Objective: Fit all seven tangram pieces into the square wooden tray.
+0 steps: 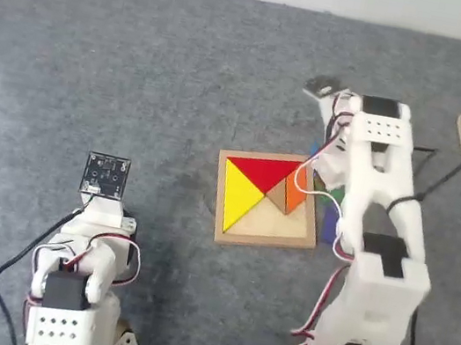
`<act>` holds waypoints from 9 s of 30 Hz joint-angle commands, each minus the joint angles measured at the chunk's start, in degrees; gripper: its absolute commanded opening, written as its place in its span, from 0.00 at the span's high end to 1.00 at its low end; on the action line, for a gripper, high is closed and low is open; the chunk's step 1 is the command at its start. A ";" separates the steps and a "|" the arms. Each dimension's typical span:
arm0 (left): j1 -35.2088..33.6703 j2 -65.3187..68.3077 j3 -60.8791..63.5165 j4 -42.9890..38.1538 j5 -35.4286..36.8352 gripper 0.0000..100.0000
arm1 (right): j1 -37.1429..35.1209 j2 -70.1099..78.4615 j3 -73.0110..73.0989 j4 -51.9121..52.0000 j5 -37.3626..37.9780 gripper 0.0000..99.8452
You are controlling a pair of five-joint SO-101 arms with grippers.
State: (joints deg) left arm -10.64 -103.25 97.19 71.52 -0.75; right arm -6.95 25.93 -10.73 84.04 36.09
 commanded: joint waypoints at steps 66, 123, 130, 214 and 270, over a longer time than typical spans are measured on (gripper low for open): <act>0.35 -0.88 -0.66 0.70 0.44 0.99 | -1.54 -34.68 20.75 -5.41 -1.32 0.93; 0.35 -0.88 -0.66 0.70 0.44 0.99 | -22.81 -27.38 39.21 -23.43 -4.66 0.76; 0.35 -0.88 -0.66 0.70 0.44 0.99 | -22.73 -27.91 39.03 -23.34 -4.75 0.75; 0.35 -0.88 -0.66 0.70 0.44 0.99 | -0.75 9.71 -10.73 -15.78 -26.20 0.82; 0.35 -0.88 -0.66 0.70 0.44 0.99 | -1.63 13.23 -8.70 -15.16 -21.89 0.83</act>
State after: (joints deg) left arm -10.64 -103.25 97.19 72.04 -0.75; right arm -8.26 39.38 -18.99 69.98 13.23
